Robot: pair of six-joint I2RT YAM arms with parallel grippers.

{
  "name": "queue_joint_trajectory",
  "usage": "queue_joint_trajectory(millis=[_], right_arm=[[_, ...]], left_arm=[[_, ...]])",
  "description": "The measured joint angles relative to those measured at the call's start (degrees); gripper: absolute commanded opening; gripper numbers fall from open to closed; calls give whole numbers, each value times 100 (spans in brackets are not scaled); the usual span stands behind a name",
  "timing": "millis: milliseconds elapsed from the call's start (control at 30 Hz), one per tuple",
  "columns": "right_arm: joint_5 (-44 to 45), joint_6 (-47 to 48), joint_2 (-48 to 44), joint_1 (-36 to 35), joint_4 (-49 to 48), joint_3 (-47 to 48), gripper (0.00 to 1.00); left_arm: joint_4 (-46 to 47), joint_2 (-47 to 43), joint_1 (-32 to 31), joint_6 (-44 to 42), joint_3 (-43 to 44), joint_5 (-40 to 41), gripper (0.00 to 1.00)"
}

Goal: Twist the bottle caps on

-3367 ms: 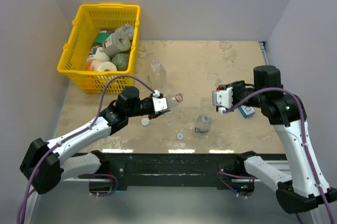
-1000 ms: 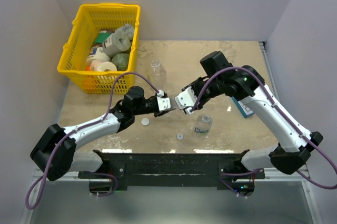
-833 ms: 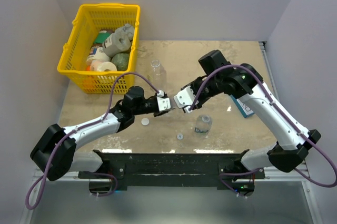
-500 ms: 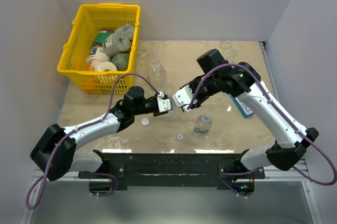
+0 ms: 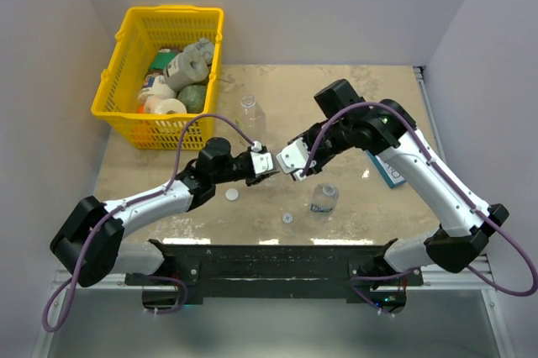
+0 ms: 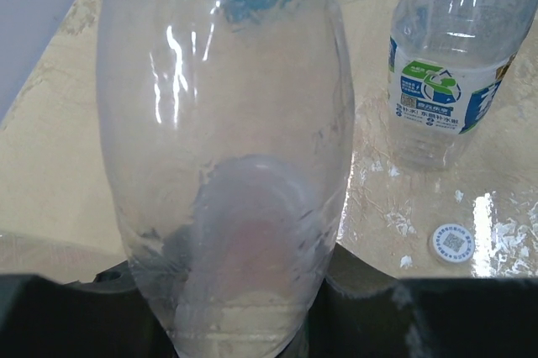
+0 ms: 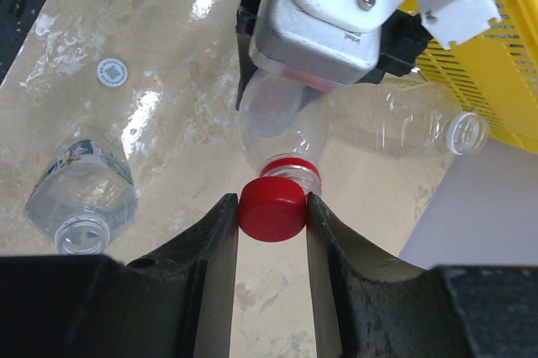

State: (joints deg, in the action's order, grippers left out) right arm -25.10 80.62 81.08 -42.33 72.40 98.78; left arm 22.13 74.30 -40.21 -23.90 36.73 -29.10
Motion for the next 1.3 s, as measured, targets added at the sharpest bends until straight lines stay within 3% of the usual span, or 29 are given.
queue_joint_trajectory(millis=[600,1300], right_arm=[[164,-507,17,2,-496,-87,0],[-146,-612,446,260,-133,356,0]], left_arm=[[103,72,42,208,0,37,0],[627,68,52,160,-282,249,0]])
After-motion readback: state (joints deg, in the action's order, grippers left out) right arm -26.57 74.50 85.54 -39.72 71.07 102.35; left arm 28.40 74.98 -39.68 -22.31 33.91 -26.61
